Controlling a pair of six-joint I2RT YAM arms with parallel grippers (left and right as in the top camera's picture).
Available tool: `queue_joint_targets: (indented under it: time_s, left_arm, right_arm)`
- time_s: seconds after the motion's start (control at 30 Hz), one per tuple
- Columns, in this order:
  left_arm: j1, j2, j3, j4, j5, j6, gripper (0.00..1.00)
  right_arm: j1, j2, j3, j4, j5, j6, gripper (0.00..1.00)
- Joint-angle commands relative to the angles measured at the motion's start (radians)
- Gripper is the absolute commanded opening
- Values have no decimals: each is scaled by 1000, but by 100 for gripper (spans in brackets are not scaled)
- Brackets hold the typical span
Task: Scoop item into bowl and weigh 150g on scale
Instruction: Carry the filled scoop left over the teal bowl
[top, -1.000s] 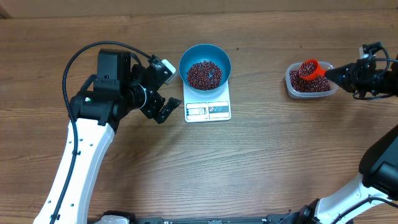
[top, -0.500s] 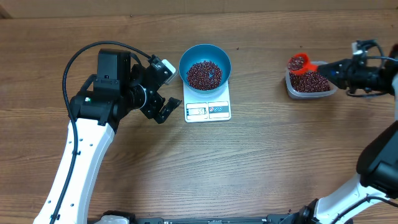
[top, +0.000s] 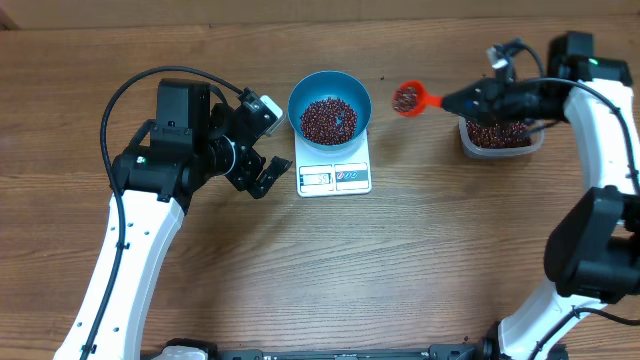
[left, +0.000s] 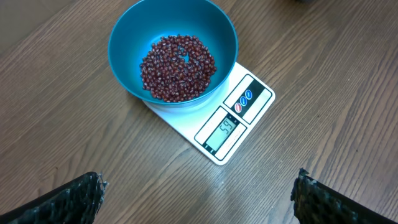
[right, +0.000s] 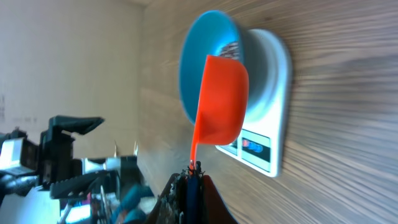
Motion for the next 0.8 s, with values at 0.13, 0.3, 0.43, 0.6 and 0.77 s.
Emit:
queue_joint_targets:
  time_s: [0.13, 0.3, 0.43, 0.6, 0.77]
  left_arm:
    - [4, 4, 21, 3, 5, 11, 100]
    - [4, 4, 21, 3, 5, 12, 100]
    - [4, 4, 21, 3, 5, 11, 100]
    - [4, 4, 21, 3, 5, 11, 100]
    - [4, 4, 21, 3, 5, 11, 99]
  right_arm:
    - [146, -2, 151, 33, 60, 134, 4]
    - [221, -2, 201, 65, 155, 206, 4]
    - [272, -2, 210, 89, 248, 248, 4]
    - [345, -2, 210, 92, 411, 253, 4]
    - [417, -2, 212, 92, 591, 253, 4]
